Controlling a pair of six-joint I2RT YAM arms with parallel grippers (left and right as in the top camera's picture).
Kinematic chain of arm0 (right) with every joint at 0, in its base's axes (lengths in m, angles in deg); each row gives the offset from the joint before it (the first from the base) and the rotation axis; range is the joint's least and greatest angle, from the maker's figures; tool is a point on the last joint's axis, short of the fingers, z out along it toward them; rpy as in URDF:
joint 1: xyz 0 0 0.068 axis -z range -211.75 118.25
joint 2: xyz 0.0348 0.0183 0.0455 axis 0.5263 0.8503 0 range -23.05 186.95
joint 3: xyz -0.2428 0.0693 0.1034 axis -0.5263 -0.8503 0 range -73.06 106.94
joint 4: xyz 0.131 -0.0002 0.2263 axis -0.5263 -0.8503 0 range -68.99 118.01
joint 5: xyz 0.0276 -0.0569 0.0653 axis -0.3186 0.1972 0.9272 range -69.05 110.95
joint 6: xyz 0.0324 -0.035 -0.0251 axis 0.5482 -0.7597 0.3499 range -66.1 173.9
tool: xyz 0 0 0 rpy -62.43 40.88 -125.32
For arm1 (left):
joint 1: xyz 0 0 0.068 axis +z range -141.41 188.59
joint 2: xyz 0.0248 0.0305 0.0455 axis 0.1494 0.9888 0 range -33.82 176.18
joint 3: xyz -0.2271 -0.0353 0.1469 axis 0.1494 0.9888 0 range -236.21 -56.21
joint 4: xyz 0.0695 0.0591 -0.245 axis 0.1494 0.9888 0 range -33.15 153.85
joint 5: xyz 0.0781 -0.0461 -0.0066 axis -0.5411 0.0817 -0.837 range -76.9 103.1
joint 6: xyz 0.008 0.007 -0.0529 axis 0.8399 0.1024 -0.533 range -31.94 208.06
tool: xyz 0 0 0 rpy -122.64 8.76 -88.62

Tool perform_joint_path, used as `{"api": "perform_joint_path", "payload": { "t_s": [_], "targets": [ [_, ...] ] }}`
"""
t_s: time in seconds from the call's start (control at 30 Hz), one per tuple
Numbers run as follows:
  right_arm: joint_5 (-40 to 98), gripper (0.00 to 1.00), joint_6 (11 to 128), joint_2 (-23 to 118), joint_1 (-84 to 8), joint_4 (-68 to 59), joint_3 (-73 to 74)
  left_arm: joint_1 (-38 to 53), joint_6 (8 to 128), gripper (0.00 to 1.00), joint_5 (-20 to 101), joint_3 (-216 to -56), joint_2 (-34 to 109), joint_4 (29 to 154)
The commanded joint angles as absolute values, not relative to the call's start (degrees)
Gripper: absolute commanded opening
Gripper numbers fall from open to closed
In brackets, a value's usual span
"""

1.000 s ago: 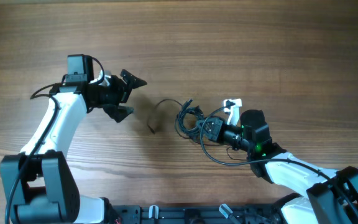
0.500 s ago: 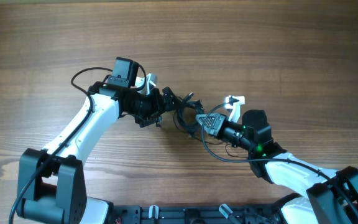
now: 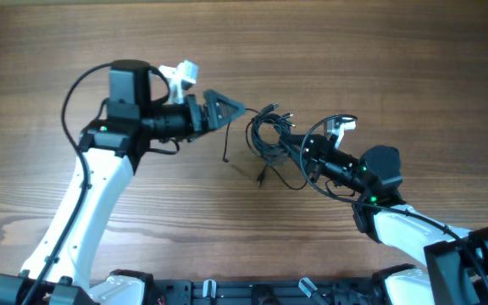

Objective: Untangle cables

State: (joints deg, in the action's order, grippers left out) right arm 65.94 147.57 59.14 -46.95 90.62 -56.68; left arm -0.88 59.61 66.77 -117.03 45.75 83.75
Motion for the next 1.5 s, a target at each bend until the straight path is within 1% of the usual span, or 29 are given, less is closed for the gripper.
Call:
{"api": "perform_joint_path", "payload": {
  "t_s": [0.0,0.1,0.13,0.2,0.27,0.33,0.37,0.4,0.43,0.47,0.5,0.53,0.57,0.6,0.63,0.67,0.7,0.73,0.77,0.8,0.83,0.93,1.0,1.13,1.17,1.27,1.33,1.4,1.47],
  "targets": [
    [66.1,0.07,149.9,58.9,-46.8,91.0,-56.3,-6.5,60.5,0.84,62.8,-117.5,46.0,85.9],
    [66.0,0.07,150.1,58.9,-47.2,91.0,-56.3,-10.8,56.6,0.82,53.7,-117.5,46.2,87.0],
    [66.0,0.07,150.1,58.9,-47.7,91.0,-56.3,-12.6,54.1,0.80,49.0,-117.5,46.2,87.0],
    [66.0,0.07,151.2,58.9,-48.6,91.1,-56.3,-14.1,53.9,0.76,45.9,-117.5,46.2,86.9],
    [65.6,0.07,152.4,58.9,-49.7,91.5,-56.3,-15.4,53.9,0.67,43.8,-117.5,46.6,86.8],
    [65.6,0.07,154.5,58.9,-51.0,91.5,-56.3,-16.0,54.0,0.39,42.4,-117.4,47.1,86.9],
    [66.0,0.09,154.6,58.9,-52.0,91.7,-56.3,-16.0,53.9,0.22,41.5,-117.4,47.4,87.0],
    [66.1,0.15,154.5,58.9,-52.6,91.6,-56.3,-15.8,53.8,0.05,40.2,-117.4,47.5,86.9],
    [66.0,0.25,154.5,58.9,-53.3,91.6,-56.3,-15.3,52.0,0.04,38.7,-117.4,47.5,86.7],
    [65.5,0.43,154.4,58.9,-53.7,91.1,-56.3,-14.4,48.9,0.04,37.9,-117.5,47.5,86.1],
    [64.8,0.51,154.2,58.9,-53.7,90.3,-56.3,-13.5,46.3,0.04,37.9,-117.5,47.5,85.4],
    [63.5,0.66,153.8,58.9,-53.7,88.4,-56.3,-11.7,41.6,0.04,37.9,-117.5,47.5,84.9],
    [61.9,0.76,152.3,58.9,-53.7,86.1,-56.3,-9.9,36.5,0.04,37.9,-117.5,47.5,84.9],
    [60.1,0.89,149.1,58.9,-53.7,83.1,-56.3,-7.9,31.4,0.04,37.9,-117.5,47.5,85.6],
    [59.5,0.97,148.2,58.9,-53.7,81.9,-56.3,-5.8,25.3,0.04,37.9,-117.5,47.5,87.4],
    [59.5,1.00,148.0,58.9,-53.7,80.7,-56.3,-4.3,20.8,0.04,38.0,-117.5,47.5,89.3],
    [59.6,1.00,147.9,58.9,-53.7,80.8,-56.3,-2.9,16.4,0.04,38.1,-117.5,47.5,91.4],
    [59.6,1.00,146.3,58.9,-54.1,81.7,-56.3,-1.5,10.4,0.04,38.1,-117.5,47.5,94.0],
    [59.5,1.00,143.7,58.9,-54.5,82.6,-56.3,-1.1,7.3,0.04,38.1,-117.5,47.5,95.2],
    [59.6,1.00,139.4,58.9,-55.0,83.6,-56.3,-1.0,5.4,0.06,38.1,-117.5,47.5,95.7],
    [59.6,1.00,135.0,58.9,-55.4,84.4,-56.3,-1.0,4.4,0.10,38.1,-117.5,47.5,96.1],
    [59.5,1.00,119.2,58.9,-58.1,84.2,-56.3,-1.0,2.9,0.15,38.1,-117.5,47.5,96.8],
    [59.5,1.00,116.9,58.9,-59.4,84.1,-56.3,-1.0,2.9,0.14,38.1,-117.5,47.5,96.8],
    [57.3,0.99,119.3,58.9,-60.1,84.5,-56.3,-1.0,3.1,0.07,38.1,-117.4,47.5,97.9],
    [56.5,0.99,118.3,58.9,-60.1,84.6,-56.3,-1.0,4.3,0.04,38.1,-117.4,47.5,97.9],
    [54.3,0.99,113.9,58.9,-60.1,84.4,-56.3,-1.0,11.0,0.04,38.1,-117.4,47.5,97.9],
    [52.9,0.98,117.2,58.9,-60.1,84.5,-56.3,-1.4,16.9,0.04,38.1,-117.4,47.5,97.9],
    [51.8,0.89,124.6,58.9,-60.1,84.3,-56.3,-2.7,29.8,0.04,38.1,-117.4,47.5,97.6],
    [51.8,0.88,126.0,58.9,-60.1,84.2,-56.3,-4.8,45.8,0.04,38.1,-117.4,47.5,97.0]
  ]
}}
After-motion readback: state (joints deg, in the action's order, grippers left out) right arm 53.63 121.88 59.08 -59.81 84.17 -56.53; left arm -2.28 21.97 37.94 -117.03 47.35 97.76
